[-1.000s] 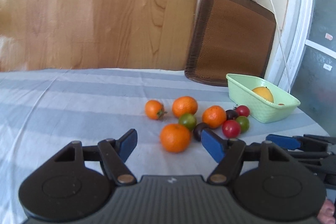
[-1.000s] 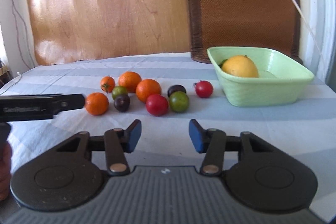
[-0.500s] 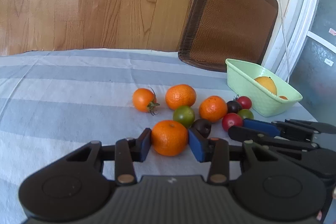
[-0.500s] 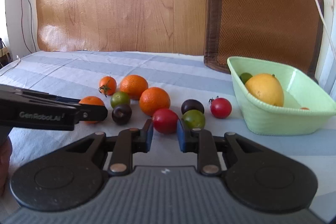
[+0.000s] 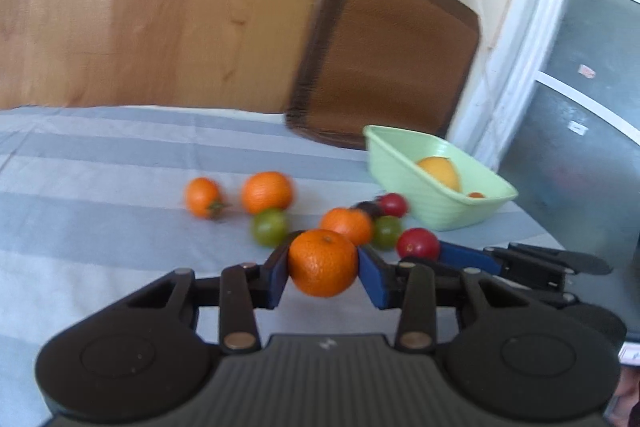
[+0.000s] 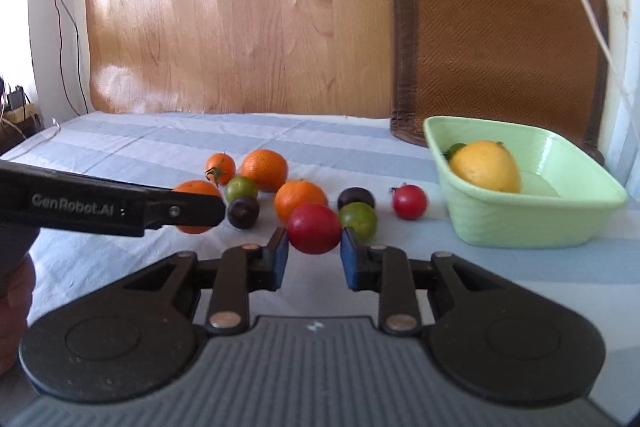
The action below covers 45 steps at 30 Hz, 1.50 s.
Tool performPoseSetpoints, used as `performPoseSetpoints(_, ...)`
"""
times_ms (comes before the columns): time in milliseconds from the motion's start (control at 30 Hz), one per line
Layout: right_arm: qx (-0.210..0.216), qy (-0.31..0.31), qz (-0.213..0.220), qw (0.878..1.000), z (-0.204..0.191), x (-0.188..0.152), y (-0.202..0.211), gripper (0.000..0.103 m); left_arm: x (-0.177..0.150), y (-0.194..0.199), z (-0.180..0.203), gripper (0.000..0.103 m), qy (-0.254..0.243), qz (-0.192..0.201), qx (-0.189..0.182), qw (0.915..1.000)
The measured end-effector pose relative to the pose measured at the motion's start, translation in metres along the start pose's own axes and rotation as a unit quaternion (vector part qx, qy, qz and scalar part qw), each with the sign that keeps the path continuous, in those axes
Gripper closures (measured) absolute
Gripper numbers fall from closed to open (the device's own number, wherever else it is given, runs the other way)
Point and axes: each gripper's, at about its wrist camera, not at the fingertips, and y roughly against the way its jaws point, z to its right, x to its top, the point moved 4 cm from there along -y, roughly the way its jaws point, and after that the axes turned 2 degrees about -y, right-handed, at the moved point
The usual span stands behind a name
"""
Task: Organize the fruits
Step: 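Grasp a tangerine with the left gripper while the right grasps a red cherry tomato, then carry the tangerine and red tomato into the green bowl and open both grippers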
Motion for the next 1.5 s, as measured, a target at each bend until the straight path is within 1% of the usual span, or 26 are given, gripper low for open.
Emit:
performPoseSetpoints(67,-0.016,-0.004,0.018,1.0,0.014,0.001,0.012,0.072,0.01,-0.011,0.021,0.066,-0.013,-0.002,-0.016,0.9998)
performPoseSetpoints(167,-0.054,-0.017,0.053,0.997,0.047,0.009,0.029,0.072,0.032,-0.035,0.059,0.066,-0.029,0.004,-0.043,0.9986)
performPoseSetpoints(333,-0.108,-0.034,0.084,0.99,0.104,0.023,0.035,0.072,0.065,-0.082,0.111,0.066,-0.049,0.019,-0.056,0.9971)
performPoseSetpoints(467,-0.142,-0.041,0.082,0.986,0.137,0.025,0.021,0.072,0.079,-0.122,0.145,0.065,-0.077,0.007,-0.045,0.996)
performPoseSetpoints(567,-0.149,-0.058,0.077,0.984,0.153,0.023,0.015,0.072,0.077,-0.142,0.16,0.065,-0.092,-0.004,-0.039,0.995)
performPoseSetpoints(667,-0.157,-0.057,0.082,0.983,0.157,0.024,0.017,0.072,0.072,-0.157,0.169,0.065,-0.097,-0.018,-0.035,0.9945)
performPoseSetpoints(733,-0.156,-0.052,0.082,0.983,0.156,0.024,0.017,0.071,0.069,-0.164,0.171,0.065,-0.101,-0.02,-0.021,0.9944)
performPoseSetpoints(800,-0.165,-0.039,0.083,0.982,0.153,0.024,0.016,0.07,0.067,-0.169,0.172,0.065,-0.104,-0.025,-0.014,0.9942)
performPoseSetpoints(833,-0.17,-0.033,0.084,0.981,0.152,0.023,0.014,0.07,0.066,-0.17,0.171,0.064,-0.101,-0.026,-0.01,0.9945)
performPoseSetpoints(867,-0.172,-0.03,0.082,0.981,0.151,0.023,0.013,0.07,0.065,-0.17,0.17,0.06,-0.097,-0.025,-0.005,0.995)
performPoseSetpoints(900,-0.174,-0.028,0.082,0.981,0.151,0.023,0.013,0.07,0.065,-0.169,0.169,0.058,-0.096,-0.023,0.0,0.9951)
performPoseSetpoints(933,-0.174,-0.028,0.084,0.981,0.151,0.023,0.014,0.065,0.065,-0.166,0.169,0.057,-0.099,-0.019,0.006,0.9949)
performPoseSetpoints(967,-0.176,-0.031,0.088,0.98,0.151,0.023,0.016,0.054,0.066,-0.161,0.169,0.056,-0.103,-0.013,0.009,0.9945)
performPoseSetpoints(1000,-0.177,-0.036,0.094,0.979,0.153,0.022,0.019,0.051,0.067,-0.154,0.17,0.055,-0.106,-0.005,0.007,0.9944)
performPoseSetpoints(1067,-0.174,-0.048,0.106,0.978,0.155,0.021,0.024,0.051,0.07,-0.135,0.169,0.051,-0.109,0.014,0.007,0.9939)
performPoseSetpoints(1133,-0.172,-0.061,0.116,0.976,0.158,0.02,0.029,0.051,0.072,-0.113,0.163,0.05,-0.109,0.036,0.005,0.9934)
performPoseSetpoints(1200,-0.175,-0.071,0.131,0.973,0.159,0.019,0.035,0.051,0.072,-0.086,0.152,0.048,-0.103,0.058,0.004,0.993)
performPoseSetpoints(1300,-0.186,-0.081,0.151,0.968,0.158,0.017,0.041,0.051,0.062,-0.046,0.125,0.045,-0.096,0.085,0.015,0.9916)
performPoseSetpoints(1400,-0.187,-0.112,0.16,0.963,0.158,0.012,0.049,0.051,0.045,-0.015,0.092,0.042,-0.1,0.101,0.05,0.9886)
performPoseSetpoints(1500,-0.173,-0.16,0.155,0.959,0.155,0.004,0.057,0.051,0.028,0.001,0.054,0.041,-0.094,0.093,0.096,0.9866)
